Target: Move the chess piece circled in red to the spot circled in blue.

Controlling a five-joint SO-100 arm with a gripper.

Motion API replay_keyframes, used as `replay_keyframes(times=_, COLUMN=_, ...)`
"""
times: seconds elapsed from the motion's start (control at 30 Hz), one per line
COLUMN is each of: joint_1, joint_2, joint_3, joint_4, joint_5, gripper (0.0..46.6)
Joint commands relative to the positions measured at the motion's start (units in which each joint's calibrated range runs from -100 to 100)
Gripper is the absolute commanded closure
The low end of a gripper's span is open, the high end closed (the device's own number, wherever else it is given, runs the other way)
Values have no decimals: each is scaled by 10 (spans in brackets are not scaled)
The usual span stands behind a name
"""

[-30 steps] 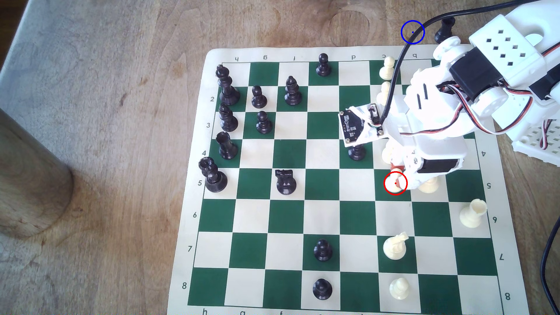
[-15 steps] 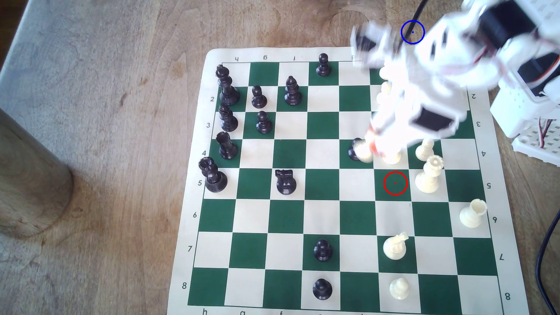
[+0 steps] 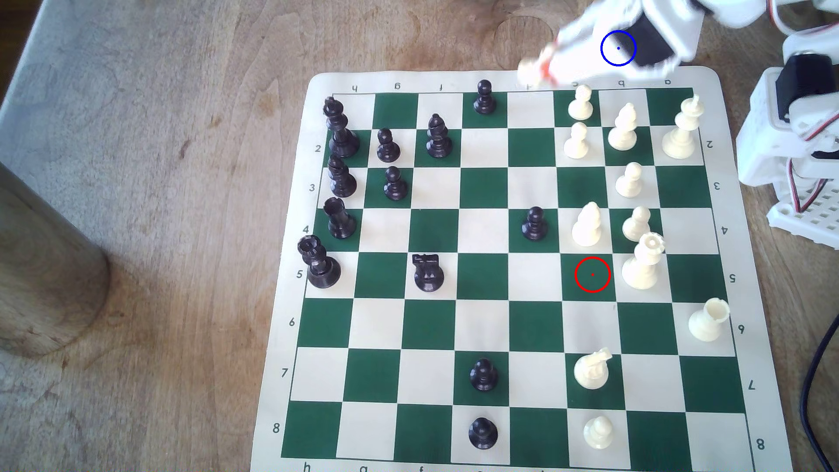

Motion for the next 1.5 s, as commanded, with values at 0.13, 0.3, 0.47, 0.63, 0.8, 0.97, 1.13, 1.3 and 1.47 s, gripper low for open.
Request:
replay_keyframes(times=0.13, joint_1=151, joint_2=-20, joint_3=-37, joint_4=17, joint_5=31, gripper=463)
replay_keyframes(times=0.3, joint_1=215, joint_2=8, joint_3=-29, joint_4=42, joint_5=45, gripper=463)
replay_keyframes(times=0.47, joint_1=267, joint_2=79, joint_3=-25, joint_4=42, joint_5=67, gripper=463)
replay_keyframes(times=0.63, joint_1=274, joint_2=145, joint_3=-13, joint_4=21, joint_5=76, gripper=463)
replay_keyframes(times=0.8, joint_1=277, joint_2=256, joint_3=-13, joint_4=-31, joint_5=82, gripper=463)
replay_keyframes(times=0.97, joint_1=292, joint_2=338, joint_3=-11, joint_4=-70, joint_5=92, gripper=463)
replay_keyframes(times=1.13, joint_1=294, joint_2=355, joint_3=-10, joint_4=-71, joint_5=98, gripper=463)
replay_keyframes(times=1.3, joint_1=295, joint_2=374, joint_3=-9, joint_4=-71, joint_5=103, gripper=463)
replay_keyframes(times=1.47, joint_1=304, joint_2=389, joint_3=-9, joint_4=-90, joint_5=107, gripper=463)
